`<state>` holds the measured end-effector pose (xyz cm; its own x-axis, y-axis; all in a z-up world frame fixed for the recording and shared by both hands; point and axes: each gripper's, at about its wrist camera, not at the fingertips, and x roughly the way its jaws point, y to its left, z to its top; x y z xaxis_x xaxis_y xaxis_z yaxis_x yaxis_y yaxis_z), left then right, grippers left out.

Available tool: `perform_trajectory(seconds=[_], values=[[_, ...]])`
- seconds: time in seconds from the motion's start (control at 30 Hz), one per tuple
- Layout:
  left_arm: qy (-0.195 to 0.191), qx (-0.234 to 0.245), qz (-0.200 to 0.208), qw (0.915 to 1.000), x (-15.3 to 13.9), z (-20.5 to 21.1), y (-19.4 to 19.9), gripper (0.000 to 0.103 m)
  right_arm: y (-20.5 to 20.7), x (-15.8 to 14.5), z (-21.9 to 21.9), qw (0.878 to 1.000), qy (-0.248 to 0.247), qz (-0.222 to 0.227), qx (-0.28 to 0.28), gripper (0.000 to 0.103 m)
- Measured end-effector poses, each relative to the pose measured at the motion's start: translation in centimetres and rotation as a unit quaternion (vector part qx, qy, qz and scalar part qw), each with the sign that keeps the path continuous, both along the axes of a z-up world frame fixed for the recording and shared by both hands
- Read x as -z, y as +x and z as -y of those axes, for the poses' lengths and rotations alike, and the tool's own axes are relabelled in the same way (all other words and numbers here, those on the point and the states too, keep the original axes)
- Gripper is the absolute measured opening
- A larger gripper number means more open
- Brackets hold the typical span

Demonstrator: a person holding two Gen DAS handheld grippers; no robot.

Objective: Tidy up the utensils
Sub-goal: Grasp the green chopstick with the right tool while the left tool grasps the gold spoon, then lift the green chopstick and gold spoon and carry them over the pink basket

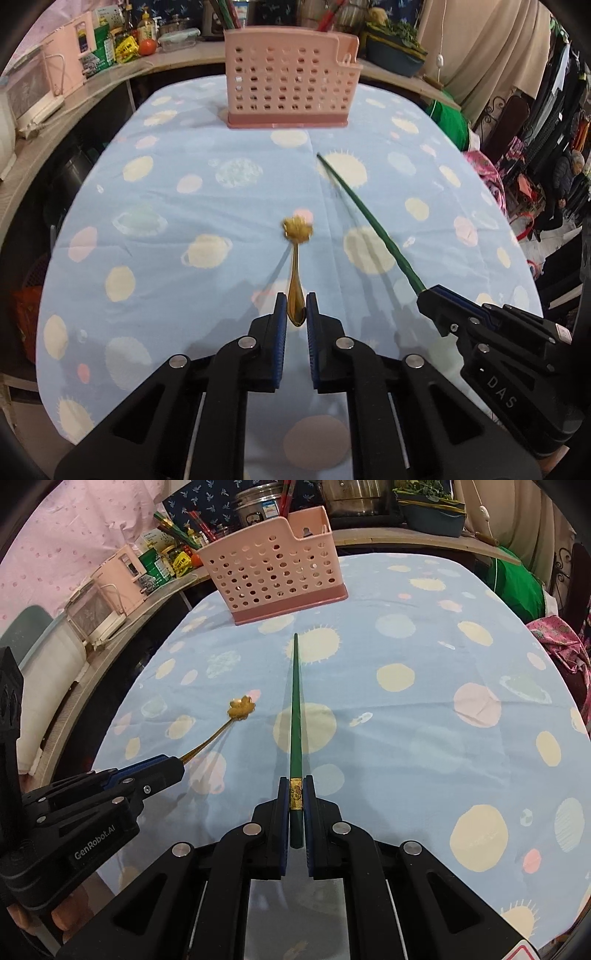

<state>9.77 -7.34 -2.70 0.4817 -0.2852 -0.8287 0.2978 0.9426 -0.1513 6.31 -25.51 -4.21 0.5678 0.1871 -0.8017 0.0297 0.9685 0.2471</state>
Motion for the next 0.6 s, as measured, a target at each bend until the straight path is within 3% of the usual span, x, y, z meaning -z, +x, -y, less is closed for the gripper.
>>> perform_trajectory(seconds=[0.17, 0.23, 0.6], values=[[-0.013, -0.011, 0.023, 0.9996, -2.7, -0.8, 0.9, 0.008, 0.3, -2.8, 0.6, 0.999, 0.013, 0.032, 0.005, 0.007], [-0.015, -0.016, 0.033, 0.9992, -3.7, -1.1, 1.3, 0.001, 0.5, -3.9, 0.8, 0.999, 0.017, 0.046, 0.008, 0.007], [-0.011, -0.028, 0.068, 0.9972, -7.4, -1.8, 3.5, 0.001, 2.2, -9.9, 2.6, 0.993, 0.028, 0.117, 0.019, 0.007]])
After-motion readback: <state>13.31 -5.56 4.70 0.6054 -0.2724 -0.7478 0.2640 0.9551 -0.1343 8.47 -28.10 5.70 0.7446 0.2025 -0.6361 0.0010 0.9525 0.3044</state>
